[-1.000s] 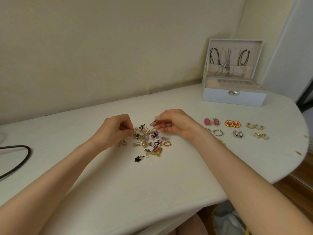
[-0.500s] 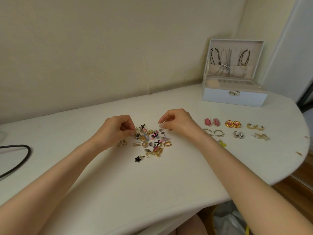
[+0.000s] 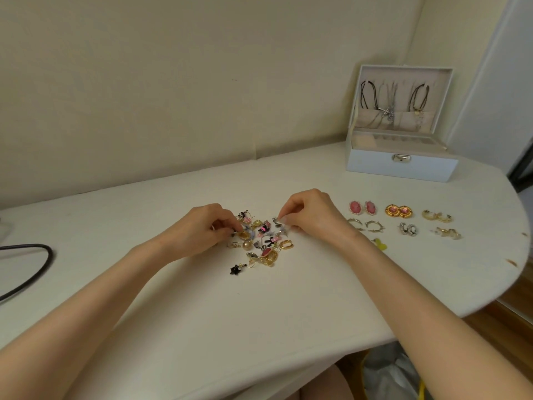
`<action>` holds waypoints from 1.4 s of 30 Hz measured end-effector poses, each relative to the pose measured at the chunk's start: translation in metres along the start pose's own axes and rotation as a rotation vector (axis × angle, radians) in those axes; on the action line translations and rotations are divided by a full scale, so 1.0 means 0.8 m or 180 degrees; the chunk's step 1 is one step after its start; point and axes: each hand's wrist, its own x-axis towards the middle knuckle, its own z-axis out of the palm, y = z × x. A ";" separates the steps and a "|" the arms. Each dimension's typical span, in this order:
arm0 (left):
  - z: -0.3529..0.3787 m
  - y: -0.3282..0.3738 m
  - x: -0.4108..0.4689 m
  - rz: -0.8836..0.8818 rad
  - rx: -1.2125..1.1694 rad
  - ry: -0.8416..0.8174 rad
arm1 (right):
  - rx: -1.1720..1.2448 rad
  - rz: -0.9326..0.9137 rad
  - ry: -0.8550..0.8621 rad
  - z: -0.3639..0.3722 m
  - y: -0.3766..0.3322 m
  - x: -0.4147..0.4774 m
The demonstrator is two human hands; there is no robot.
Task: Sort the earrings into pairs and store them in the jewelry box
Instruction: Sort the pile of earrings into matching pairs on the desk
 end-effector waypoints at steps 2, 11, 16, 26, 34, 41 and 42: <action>-0.003 -0.001 0.000 -0.0025 0.0028 -0.0018 | -0.0018 -0.0087 0.0082 0.001 -0.001 0.001; -0.010 -0.013 0.003 -0.0359 -0.0092 0.0507 | -0.0016 -0.0348 -0.0218 0.027 -0.020 0.000; -0.005 -0.012 0.002 -0.0212 -0.0025 0.0211 | -0.0538 -0.0452 -0.0236 0.035 -0.024 0.005; -0.017 -0.016 0.004 -0.0528 -0.0158 0.0923 | -0.0636 -0.0404 -0.0131 0.030 -0.021 0.010; -0.015 -0.028 0.005 -0.0778 0.0025 0.0953 | -0.0855 -0.0434 -0.0520 0.040 -0.022 0.013; -0.008 -0.031 0.007 -0.0705 0.0094 0.0584 | -0.0516 -0.0611 -0.0235 0.019 -0.019 0.002; -0.008 -0.030 0.006 -0.0678 0.0092 0.0538 | -0.0494 -0.0656 -0.0288 0.016 -0.019 0.000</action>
